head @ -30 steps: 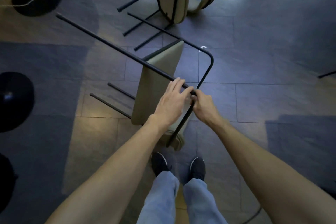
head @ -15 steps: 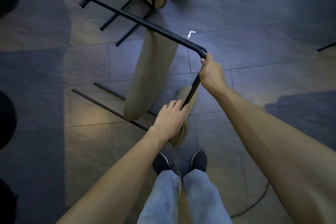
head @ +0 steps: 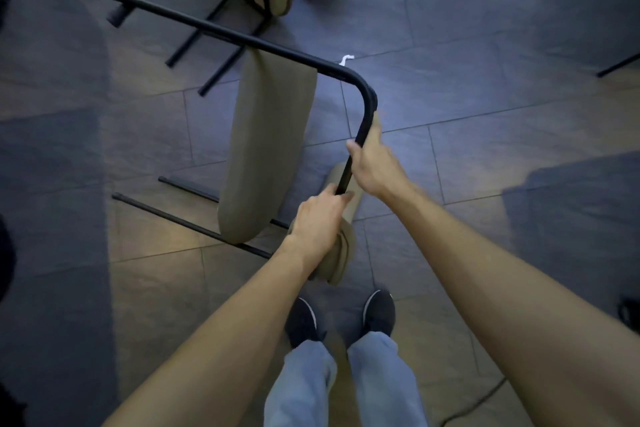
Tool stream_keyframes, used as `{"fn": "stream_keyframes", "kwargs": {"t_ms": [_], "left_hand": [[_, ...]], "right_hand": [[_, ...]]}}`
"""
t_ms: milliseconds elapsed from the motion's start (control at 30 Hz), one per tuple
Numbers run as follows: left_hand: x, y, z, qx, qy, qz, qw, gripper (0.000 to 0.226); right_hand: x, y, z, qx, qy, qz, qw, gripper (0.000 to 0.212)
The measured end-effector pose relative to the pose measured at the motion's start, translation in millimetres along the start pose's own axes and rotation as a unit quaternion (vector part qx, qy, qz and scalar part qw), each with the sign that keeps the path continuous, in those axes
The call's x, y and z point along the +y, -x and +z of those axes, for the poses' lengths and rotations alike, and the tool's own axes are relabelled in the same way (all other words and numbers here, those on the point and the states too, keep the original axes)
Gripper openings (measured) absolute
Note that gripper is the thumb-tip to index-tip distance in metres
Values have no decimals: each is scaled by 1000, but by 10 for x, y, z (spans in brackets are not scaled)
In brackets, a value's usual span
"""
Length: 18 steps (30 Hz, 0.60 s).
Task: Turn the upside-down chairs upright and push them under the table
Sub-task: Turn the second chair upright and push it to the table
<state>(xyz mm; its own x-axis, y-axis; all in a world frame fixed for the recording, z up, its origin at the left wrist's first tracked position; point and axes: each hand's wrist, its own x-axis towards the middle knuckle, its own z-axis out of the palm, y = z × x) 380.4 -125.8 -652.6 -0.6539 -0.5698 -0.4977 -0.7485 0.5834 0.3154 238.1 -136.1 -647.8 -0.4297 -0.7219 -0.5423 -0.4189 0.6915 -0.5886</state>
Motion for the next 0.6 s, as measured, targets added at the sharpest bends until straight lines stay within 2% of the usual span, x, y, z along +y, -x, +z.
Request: {"fn": "stream_keyframes", "kwargs": {"t_ms": [133, 267, 367, 467, 533, 600], "left_hand": [[18, -55, 0, 23, -17, 27, 999, 45], [-39, 57, 69, 53, -43, 65, 996, 33], [-156, 172, 160, 72, -62, 92, 991, 31], [-238, 201, 188, 76, -91, 102, 988, 30], [-242, 194, 192, 92, -130, 114, 981, 27], [-219, 216, 234, 88, -188, 154, 966, 29]], "right_hand": [[455, 281, 270, -59, -57, -33, 996, 60], [692, 620, 465, -42, -76, -23, 996, 56], [782, 913, 617, -68, -89, -10, 994, 74], [904, 1175, 902, -107, -107, 49, 987, 98], [977, 1315, 1124, -101, -107, 78, 986, 92], [1035, 1417, 1286, -73, -116, 101, 985, 71]]}}
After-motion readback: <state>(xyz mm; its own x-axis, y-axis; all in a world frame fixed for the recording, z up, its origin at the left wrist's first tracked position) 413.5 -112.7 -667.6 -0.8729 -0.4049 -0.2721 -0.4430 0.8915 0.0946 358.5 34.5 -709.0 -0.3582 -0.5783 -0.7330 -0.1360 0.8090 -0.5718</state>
